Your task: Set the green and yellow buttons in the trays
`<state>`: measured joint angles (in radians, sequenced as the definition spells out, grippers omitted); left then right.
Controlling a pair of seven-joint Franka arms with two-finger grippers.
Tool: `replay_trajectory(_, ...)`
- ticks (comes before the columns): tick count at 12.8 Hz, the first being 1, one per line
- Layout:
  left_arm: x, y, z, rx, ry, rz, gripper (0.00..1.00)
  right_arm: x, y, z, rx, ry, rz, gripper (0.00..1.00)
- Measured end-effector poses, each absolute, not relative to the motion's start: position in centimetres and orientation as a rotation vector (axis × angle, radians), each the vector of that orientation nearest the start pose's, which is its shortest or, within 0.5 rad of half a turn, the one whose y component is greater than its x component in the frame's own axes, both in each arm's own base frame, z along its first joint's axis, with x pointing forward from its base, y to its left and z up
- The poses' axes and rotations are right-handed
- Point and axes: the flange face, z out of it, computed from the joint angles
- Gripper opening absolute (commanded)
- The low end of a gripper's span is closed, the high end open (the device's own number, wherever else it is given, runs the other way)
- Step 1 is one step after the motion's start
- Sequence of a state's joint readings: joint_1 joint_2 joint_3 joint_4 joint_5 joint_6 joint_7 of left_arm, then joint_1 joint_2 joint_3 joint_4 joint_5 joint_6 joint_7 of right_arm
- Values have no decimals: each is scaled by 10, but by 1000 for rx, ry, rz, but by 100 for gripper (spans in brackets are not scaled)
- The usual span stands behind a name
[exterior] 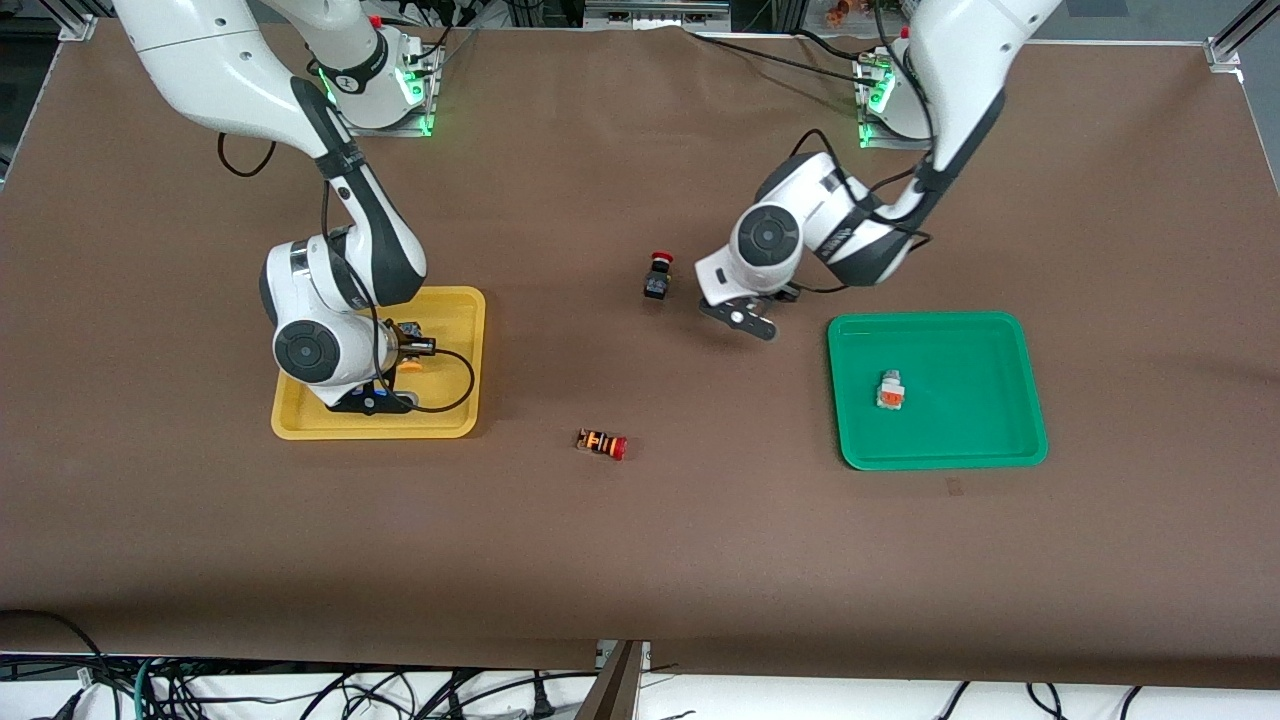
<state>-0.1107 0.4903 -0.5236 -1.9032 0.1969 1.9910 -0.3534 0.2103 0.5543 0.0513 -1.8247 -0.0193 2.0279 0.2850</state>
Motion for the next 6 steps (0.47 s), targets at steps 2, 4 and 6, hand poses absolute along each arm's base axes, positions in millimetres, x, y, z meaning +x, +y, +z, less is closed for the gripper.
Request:
replay_trajectory(2, 535, -272, 288, -2888, 493, 461, 10, 601, 155, 238, -3177, 32, 449, 100)
replay_trajectory(4, 574, -188, 293, -2807, 500, 421, 10, 618, 148, 315, -3172, 60, 288, 100)
replay_trajectory(6, 598, -112, 274, -2796, 509, 417, 12, 615, 141, 415, -3165, 77, 151, 100)
